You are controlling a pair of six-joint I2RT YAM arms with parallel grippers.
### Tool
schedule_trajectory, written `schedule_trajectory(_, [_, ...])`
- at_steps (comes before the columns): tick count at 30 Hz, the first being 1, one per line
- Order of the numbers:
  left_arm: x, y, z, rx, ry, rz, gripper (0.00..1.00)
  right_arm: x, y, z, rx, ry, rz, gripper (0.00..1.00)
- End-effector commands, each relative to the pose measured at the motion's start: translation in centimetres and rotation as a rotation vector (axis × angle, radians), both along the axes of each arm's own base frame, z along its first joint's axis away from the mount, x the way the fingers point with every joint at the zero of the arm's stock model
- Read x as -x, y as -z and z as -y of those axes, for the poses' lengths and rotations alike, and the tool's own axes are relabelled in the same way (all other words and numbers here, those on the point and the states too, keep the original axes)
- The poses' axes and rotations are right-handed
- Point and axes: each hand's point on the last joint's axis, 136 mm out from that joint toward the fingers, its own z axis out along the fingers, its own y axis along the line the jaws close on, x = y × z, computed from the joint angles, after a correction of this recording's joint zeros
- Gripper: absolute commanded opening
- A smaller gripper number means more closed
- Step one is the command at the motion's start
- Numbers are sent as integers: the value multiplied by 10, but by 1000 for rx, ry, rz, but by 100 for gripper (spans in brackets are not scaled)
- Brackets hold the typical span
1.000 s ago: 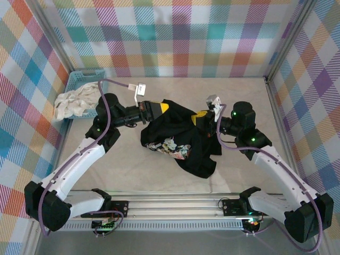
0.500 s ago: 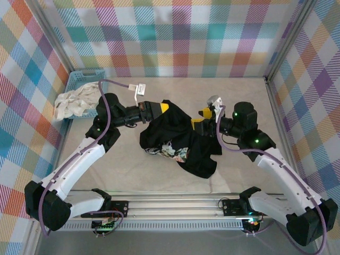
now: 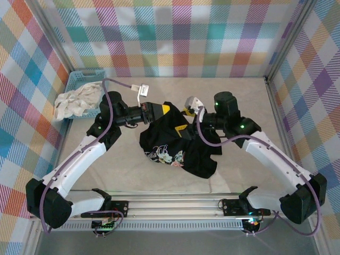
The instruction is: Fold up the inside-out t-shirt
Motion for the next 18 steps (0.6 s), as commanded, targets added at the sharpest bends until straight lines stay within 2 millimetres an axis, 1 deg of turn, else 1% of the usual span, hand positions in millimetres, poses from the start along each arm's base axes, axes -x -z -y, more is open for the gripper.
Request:
schedule_trajectory(1, [9, -20, 3, 7, 32, 79, 0, -12, -8, -9, -1, 1, -4, 53])
schedule_trajectory(2, [8, -18, 3, -5, 26, 81, 0, -12, -9, -12, -14, -8, -30, 42])
schedule_trajectory(5, [0, -6, -2, -68, -29, 85, 0, 3, -17, -22, -109, -93, -120, 14])
schedule_trajectory(6, [-7, 1, -6, -106, -79, 79, 0, 8, -19, -24, -132, -118, -163, 5])
schedule_trajectory(7, [-16, 8, -13, -148, -150, 70, 0, 12, -21, -25, -153, -128, -207, 0])
schedule_trajectory(9, [-36, 26, -36, -251, -334, 35, 0, 20, -25, -26, -205, -150, -299, 0])
schedule_trajectory(10, [-42, 32, -46, -287, -404, 25, 1, 21, -27, -26, -226, -147, -337, 0])
schedule_trajectory(12, [-46, 44, -65, -355, -514, 10, 19, 14, -29, -25, -277, -97, -426, 0])
schedule_trajectory(13, [-43, 47, -69, -372, -534, 7, 30, 9, -29, -25, -298, -70, -457, 0])
schedule_trajectory(15, [-31, 51, -69, -371, -531, 1, 44, -2, -28, -23, -341, -2, -496, 0])
schedule_trajectory(17, [-17, 59, -61, -338, -478, -55, 53, -7, -29, -23, -380, 22, -498, 0])
schedule_trajectory(18, [-9, 66, -56, -316, -445, -105, 56, -10, -29, -23, -396, 32, -494, 0])
